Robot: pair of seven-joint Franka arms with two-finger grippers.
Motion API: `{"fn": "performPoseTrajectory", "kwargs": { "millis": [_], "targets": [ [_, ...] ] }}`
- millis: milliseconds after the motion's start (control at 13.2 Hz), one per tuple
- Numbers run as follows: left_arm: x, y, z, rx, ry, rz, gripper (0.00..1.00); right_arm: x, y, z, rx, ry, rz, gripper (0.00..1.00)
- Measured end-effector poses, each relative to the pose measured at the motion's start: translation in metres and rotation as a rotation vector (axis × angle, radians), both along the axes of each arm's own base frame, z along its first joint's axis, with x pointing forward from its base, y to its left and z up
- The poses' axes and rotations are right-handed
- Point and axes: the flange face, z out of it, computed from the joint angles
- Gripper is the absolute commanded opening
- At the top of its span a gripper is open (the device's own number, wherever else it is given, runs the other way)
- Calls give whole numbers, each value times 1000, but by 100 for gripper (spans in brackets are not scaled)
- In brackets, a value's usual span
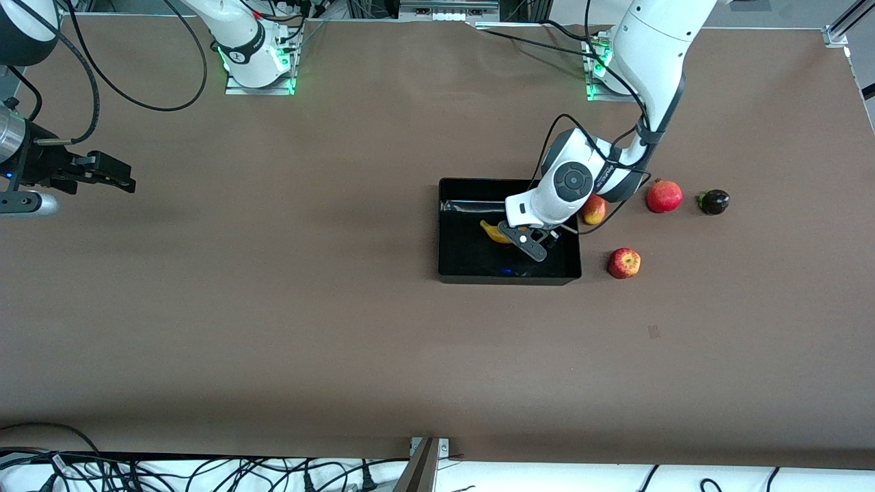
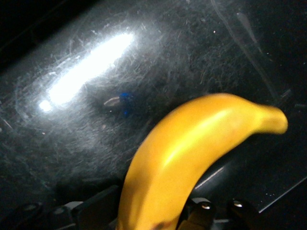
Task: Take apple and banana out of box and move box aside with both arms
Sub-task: 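Lower the left gripper and grasp the yellow banana, then carry the banana out of the tray and lower it beside the apple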
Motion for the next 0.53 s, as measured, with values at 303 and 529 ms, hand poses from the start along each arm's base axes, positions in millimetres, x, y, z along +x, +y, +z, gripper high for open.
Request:
{"fn": "performPoseTrajectory", "kwargs": {
  "millis": [303,529],
  "targets": [
    [0,1,0,1,0,1,0,0,0,0,0,0,0,100],
    [2,0,7,0,-2,0,0,0,0,0,0,0,0,100]
  ]
}}
